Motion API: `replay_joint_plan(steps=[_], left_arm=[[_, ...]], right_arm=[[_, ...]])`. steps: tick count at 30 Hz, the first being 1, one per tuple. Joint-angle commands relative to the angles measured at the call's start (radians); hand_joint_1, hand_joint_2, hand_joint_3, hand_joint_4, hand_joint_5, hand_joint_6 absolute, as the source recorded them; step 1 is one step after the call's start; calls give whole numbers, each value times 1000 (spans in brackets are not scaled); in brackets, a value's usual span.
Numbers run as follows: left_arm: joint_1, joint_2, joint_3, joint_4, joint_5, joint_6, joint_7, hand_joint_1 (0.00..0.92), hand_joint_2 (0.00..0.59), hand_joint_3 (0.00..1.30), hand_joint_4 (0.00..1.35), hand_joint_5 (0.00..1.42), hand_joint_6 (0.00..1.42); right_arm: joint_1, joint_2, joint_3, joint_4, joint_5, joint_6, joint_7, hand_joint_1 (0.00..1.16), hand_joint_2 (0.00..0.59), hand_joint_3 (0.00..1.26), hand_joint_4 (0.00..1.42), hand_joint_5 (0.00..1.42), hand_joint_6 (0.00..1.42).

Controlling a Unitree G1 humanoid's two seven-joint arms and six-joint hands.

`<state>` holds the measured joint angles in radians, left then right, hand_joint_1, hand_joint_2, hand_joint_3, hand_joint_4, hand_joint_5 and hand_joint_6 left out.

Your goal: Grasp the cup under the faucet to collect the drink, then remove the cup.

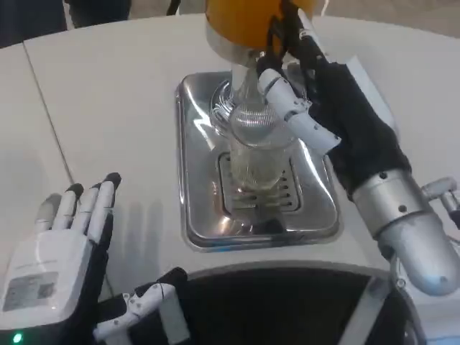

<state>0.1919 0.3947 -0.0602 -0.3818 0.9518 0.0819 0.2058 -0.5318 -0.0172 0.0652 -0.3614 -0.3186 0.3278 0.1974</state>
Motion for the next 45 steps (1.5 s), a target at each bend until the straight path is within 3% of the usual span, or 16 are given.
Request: replay_joint_plan(steps=[1, 3, 7, 12, 16, 20, 24, 27, 31, 34, 40, 45], left_arm=[[17, 2, 1, 12, 3, -19, 15, 128, 121, 0, 0, 0, 0], [13, 4, 3, 16, 1, -24, 13, 129, 122, 0, 0, 0, 0], [9, 5, 7, 19, 0, -32, 14, 131, 122, 0, 0, 0, 0], [5, 5, 11, 21, -4, -37, 12, 131, 122, 0, 0, 0, 0], [10, 4, 14, 21, -9, -41, 13, 135, 121, 0, 0, 0, 0], [16, 3, 17, 21, -13, -47, 22, 138, 120, 0, 0, 0, 0], [12, -2, 27, 28, -36, -58, 21, 98, 98, 0, 0, 0, 0], [9, -2, 30, 31, -50, -64, 22, 65, 96, 0, 0, 0, 0], [4, -8, 28, 40, -62, -66, 23, 33, 93, 0, 0, 0, 0], [-7, -14, 27, 51, -64, -63, 25, 11, 90, 0, 0, 0, 0], [-71, -38, 22, 91, -68, -39, 26, 0, 98, 0, 0, 0, 0], [-110, -54, 10, 113, -62, -24, 35, 4, 98, 0, 0, 0, 0]], right_arm=[[-3, -44, 63, -44, -11, -11, 16, 339, 529, 6, 0, 0, 42], [4, -40, 62, -68, 27, 34, 36, 336, 529, 6, 0, 0, 45], [20, -57, 85, -137, 15, 56, 37, 325, 521, 15, 0, 0, 47], [21, -51, 85, -149, 45, 117, 39, 320, 520, 16, 0, 0, 48], [-9, -67, 107, -141, 50, 145, 62, 315, 522, 16, 0, 0, 48], [-56, -107, 127, -128, 47, 186, 104, 299, 527, 16, 0, 0, 34], [-143, -181, 167, -112, 37, 265, 192, 249, 507, 25, 0, 0, 33], [-171, -184, 175, -126, 58, 334, 212, 185, 514, 35, 0, 0, 33], [-212, -275, 286, -137, -35, 332, 257, 136, 513, 44, 0, 0, 33], [-252, -333, 376, -158, -142, 367, 299, 104, 505, 60, 0, 0, 33], [-298, -350, 438, -175, -291, 409, 335, 91, 520, 65, 0, 0, 45], [-353, -353, 478, -157, -399, 408, 409, 87, 534, 72, 0, 0, 48]])
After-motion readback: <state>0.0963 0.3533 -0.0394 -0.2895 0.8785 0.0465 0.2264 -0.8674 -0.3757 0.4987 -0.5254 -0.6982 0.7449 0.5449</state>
